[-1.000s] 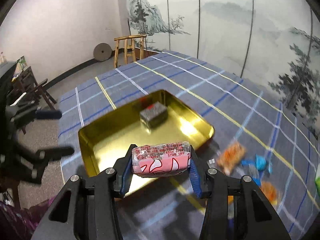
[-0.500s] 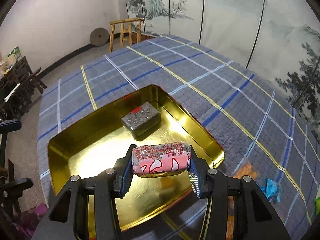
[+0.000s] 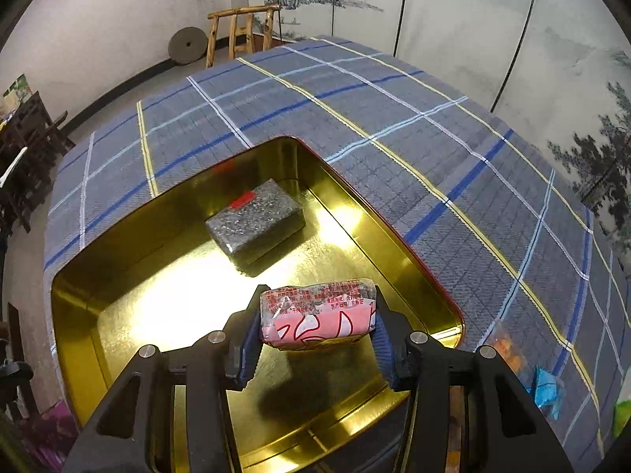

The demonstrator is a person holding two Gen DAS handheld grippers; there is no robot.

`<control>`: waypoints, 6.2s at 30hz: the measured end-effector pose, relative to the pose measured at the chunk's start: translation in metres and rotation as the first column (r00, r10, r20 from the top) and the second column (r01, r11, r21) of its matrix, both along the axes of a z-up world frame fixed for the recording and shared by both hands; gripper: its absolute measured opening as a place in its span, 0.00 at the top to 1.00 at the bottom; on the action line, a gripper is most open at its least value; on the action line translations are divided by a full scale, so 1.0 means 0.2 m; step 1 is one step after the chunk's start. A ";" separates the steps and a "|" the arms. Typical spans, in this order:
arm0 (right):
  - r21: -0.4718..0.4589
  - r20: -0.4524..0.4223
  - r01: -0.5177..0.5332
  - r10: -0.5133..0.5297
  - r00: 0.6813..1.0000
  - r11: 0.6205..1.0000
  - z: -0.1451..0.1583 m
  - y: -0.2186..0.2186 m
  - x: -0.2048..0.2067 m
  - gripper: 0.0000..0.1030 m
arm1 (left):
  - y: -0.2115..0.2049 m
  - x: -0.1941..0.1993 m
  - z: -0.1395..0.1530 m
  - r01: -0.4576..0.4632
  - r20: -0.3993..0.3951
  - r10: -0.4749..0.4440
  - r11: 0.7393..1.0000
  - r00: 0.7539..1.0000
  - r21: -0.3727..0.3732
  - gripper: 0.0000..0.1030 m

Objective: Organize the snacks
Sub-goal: 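Grasp the pink wrapped candy with the right gripper and carry it over the tin, then lower the pink candy into the tin and open the right gripper, then grasp the orange snack packet with the left gripper, then carry the orange packet into the tin and open the left gripper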

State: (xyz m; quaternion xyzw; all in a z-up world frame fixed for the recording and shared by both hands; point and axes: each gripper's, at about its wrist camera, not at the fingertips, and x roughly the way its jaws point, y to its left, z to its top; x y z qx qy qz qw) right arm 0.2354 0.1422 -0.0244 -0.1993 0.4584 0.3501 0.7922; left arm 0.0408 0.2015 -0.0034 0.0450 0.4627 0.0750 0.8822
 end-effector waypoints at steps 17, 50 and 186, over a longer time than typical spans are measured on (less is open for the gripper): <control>-0.018 -0.023 0.018 -0.019 1.000 1.000 -0.06 0.05 0.05 0.52 | 0.04 0.00 -0.04 -0.009 -0.019 0.009 1.000 1.000 -0.006 0.13; 0.199 0.031 0.083 -0.091 0.995 0.976 0.23 -0.05 -0.04 0.46 | 0.02 -0.01 -0.03 -0.012 -0.037 0.013 1.000 0.999 0.008 0.13; 0.338 -0.084 0.712 -0.734 0.674 0.616 -0.19 -2.06 -0.85 0.25 | -0.15 0.50 -0.06 0.025 0.024 -0.024 0.998 0.999 -0.054 0.87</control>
